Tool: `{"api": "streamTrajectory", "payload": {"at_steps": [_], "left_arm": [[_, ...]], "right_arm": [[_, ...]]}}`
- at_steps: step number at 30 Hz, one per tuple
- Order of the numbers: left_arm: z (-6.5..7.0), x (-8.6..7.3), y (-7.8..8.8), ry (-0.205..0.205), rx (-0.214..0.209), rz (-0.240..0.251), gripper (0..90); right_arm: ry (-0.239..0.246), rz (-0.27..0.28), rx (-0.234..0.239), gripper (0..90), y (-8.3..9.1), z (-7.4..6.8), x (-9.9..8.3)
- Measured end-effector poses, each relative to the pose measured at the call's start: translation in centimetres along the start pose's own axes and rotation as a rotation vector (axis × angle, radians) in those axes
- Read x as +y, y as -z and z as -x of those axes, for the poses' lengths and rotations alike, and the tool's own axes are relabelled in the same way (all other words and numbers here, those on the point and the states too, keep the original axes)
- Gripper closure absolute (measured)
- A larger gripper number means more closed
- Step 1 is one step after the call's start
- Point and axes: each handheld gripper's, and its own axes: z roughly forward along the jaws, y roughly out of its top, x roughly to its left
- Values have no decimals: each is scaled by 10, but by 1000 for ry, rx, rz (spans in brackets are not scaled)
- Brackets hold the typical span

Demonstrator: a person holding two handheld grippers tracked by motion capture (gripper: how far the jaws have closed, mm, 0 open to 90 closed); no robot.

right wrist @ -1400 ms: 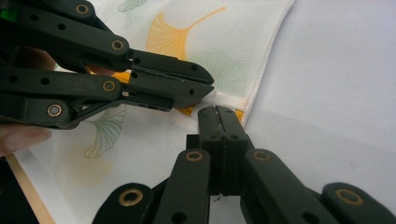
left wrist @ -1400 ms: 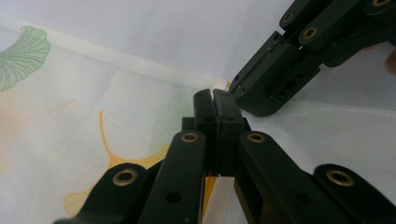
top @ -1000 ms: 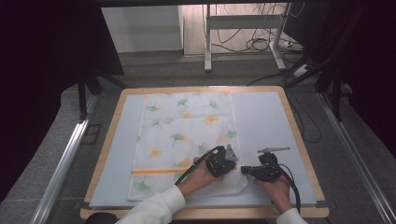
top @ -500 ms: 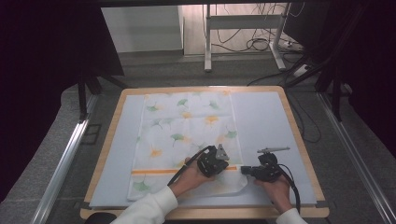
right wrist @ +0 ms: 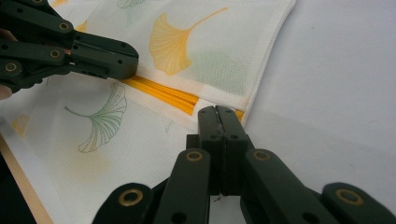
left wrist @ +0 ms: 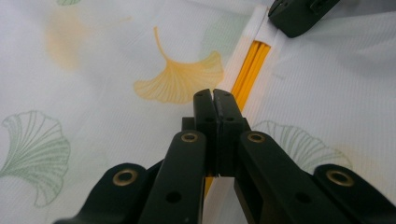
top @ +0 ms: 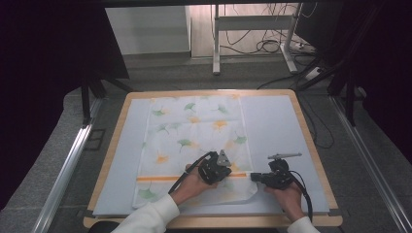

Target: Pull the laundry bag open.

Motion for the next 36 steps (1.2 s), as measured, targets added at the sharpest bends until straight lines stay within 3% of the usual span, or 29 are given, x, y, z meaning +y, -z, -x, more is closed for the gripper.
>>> {"api": "streamTrajectory", "payload": {"at_steps": [36], "left_arm": [[-15, -21, 16, 73, -10, 0, 900]], "right_arm": [[0, 9, 6, 893, 0, 1, -1]]}}
